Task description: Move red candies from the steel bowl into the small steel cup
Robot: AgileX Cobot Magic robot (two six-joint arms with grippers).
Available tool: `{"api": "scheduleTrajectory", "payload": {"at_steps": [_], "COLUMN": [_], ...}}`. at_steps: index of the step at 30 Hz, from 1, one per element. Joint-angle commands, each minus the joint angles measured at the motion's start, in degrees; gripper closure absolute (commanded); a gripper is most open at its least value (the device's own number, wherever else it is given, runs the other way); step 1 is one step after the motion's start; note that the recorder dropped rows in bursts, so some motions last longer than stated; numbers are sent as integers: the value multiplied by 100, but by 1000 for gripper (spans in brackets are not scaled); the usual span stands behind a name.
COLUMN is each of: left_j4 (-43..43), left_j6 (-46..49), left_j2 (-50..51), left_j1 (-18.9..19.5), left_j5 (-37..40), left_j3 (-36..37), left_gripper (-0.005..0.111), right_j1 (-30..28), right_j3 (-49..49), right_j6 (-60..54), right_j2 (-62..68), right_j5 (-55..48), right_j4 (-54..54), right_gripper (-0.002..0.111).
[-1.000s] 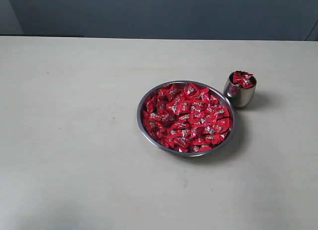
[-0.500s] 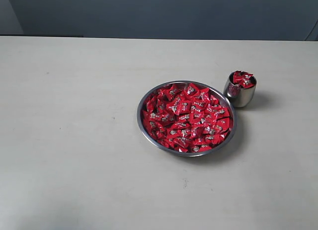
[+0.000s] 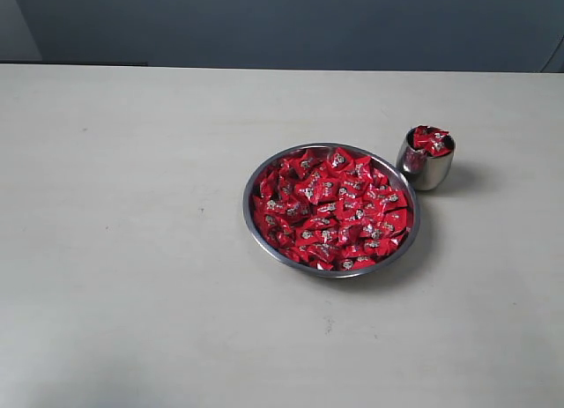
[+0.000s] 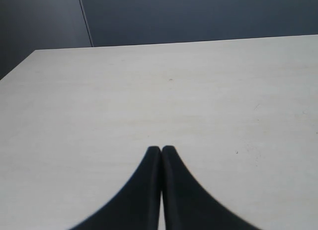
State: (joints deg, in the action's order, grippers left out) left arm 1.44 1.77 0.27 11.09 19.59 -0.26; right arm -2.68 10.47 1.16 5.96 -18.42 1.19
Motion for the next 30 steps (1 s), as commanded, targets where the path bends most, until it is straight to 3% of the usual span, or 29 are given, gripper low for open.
{"api": "scheduleTrajectory", "payload": {"at_steps": [1, 30], "left_j4": [11, 11], "left_j6": [-8, -8], "left_j2": [-27, -27], "left_j1": [-38, -38], "left_j5": [-45, -45], "left_j3": [26, 26], "left_gripper": [106, 106], "right_j1": [-18, -18], "right_j3": [-40, -1047], "right_j6": [-14, -7], "right_j2": [-100, -596], "right_j5": [-215, -28], "right_j4": [-63, -300], "right_gripper": [109, 109]}}
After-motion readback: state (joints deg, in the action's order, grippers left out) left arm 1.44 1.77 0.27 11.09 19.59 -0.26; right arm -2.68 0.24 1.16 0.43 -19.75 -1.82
